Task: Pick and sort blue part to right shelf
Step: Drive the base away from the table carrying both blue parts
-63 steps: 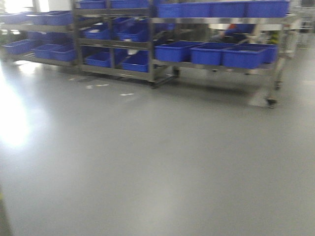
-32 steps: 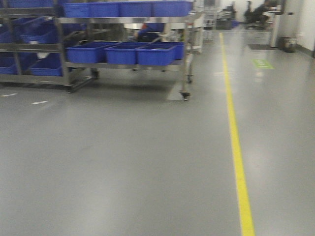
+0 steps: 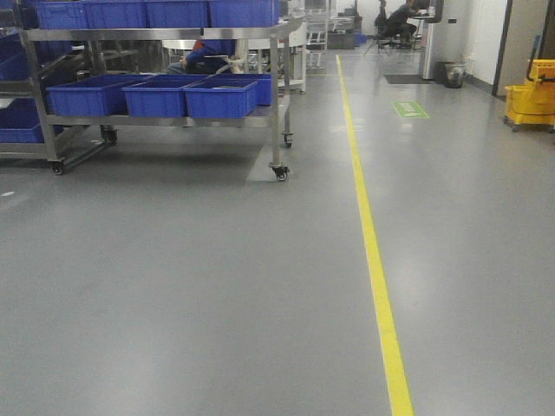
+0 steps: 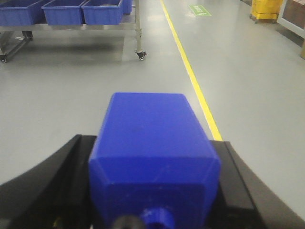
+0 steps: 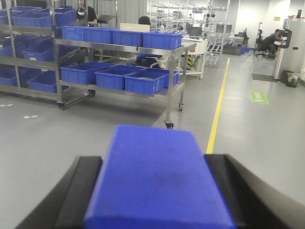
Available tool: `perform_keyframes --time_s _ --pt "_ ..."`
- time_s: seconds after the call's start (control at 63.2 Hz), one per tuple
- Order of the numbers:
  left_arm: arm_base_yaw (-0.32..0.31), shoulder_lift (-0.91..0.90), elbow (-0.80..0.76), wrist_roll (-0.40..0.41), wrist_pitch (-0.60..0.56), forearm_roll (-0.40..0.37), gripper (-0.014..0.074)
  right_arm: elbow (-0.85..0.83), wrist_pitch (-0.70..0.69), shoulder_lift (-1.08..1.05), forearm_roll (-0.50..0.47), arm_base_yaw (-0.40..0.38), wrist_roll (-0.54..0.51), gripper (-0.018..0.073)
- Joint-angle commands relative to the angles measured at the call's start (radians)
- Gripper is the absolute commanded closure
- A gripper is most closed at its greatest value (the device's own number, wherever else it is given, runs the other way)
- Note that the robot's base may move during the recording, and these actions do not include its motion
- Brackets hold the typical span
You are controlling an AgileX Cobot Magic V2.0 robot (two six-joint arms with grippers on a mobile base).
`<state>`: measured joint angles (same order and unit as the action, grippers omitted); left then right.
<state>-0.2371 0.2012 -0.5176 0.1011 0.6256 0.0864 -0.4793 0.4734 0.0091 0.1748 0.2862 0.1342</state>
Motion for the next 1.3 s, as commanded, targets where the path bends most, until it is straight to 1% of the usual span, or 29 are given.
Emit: perform_keyframes --time_s 0.0,1.282 --pt "0.000 0.021 -0.027 0.010 -0.086 0.005 0.0241 -0.030 -0.098 0.019 0.015 0.000 -0.008 0.0273" --pt "0.004 0.021 -0.027 0.010 -0.088 0.003 0.0241 -0.030 -0.098 0.019 0.015 0.000 -0.008 0.0273"
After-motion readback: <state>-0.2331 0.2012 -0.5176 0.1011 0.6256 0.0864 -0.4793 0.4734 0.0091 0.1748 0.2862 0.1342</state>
